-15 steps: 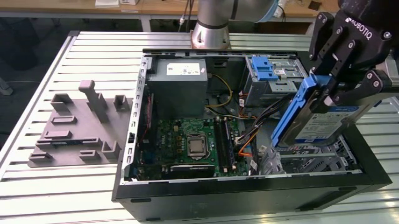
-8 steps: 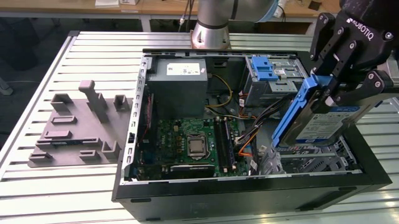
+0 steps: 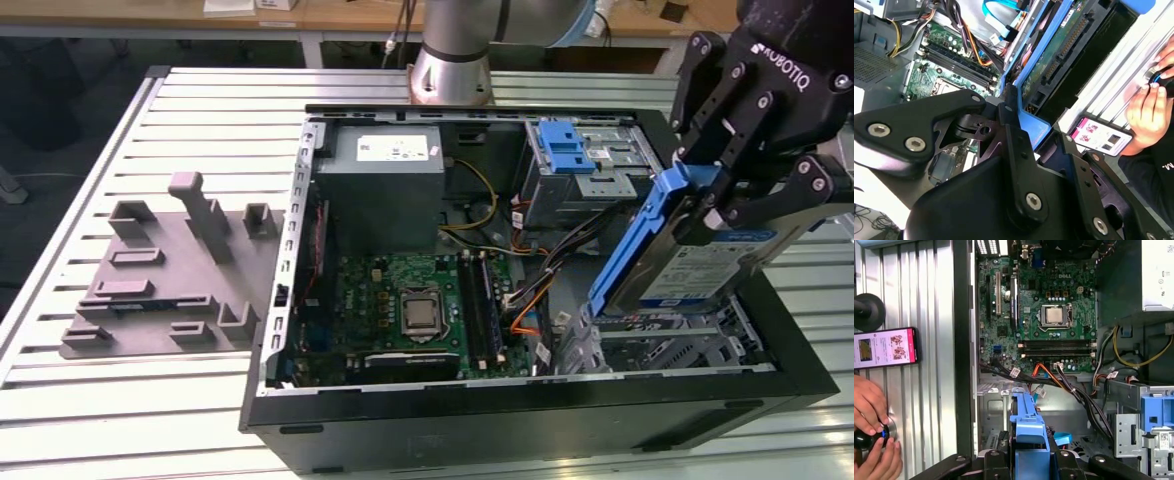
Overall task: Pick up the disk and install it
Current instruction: 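Insert the disk into the insertion slot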
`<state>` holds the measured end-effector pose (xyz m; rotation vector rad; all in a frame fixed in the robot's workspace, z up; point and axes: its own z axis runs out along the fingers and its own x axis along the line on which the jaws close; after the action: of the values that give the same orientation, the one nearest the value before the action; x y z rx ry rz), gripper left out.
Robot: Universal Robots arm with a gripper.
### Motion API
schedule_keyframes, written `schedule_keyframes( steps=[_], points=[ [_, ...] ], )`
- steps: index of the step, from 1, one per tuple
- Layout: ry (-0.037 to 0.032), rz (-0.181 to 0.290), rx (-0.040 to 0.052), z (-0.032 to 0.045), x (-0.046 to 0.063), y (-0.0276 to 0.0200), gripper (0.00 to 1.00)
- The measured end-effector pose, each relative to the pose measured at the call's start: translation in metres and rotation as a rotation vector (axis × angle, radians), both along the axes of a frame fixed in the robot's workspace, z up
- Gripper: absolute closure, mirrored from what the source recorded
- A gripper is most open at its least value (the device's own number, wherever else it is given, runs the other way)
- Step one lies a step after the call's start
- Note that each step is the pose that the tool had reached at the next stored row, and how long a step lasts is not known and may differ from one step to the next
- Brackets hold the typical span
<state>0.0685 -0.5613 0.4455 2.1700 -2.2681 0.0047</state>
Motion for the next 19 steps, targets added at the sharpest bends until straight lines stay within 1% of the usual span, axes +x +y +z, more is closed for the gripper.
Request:
schedule_keyframes(
  steps=[8, 19],
  points=[
    [0.0, 0.0, 0.0, -0.0027, 0.0031, 0.0, 0.64],
    [0.0, 0.0, -0.0001, -0.0079, 0.0033, -0.0009, 0.64]
  ],
)
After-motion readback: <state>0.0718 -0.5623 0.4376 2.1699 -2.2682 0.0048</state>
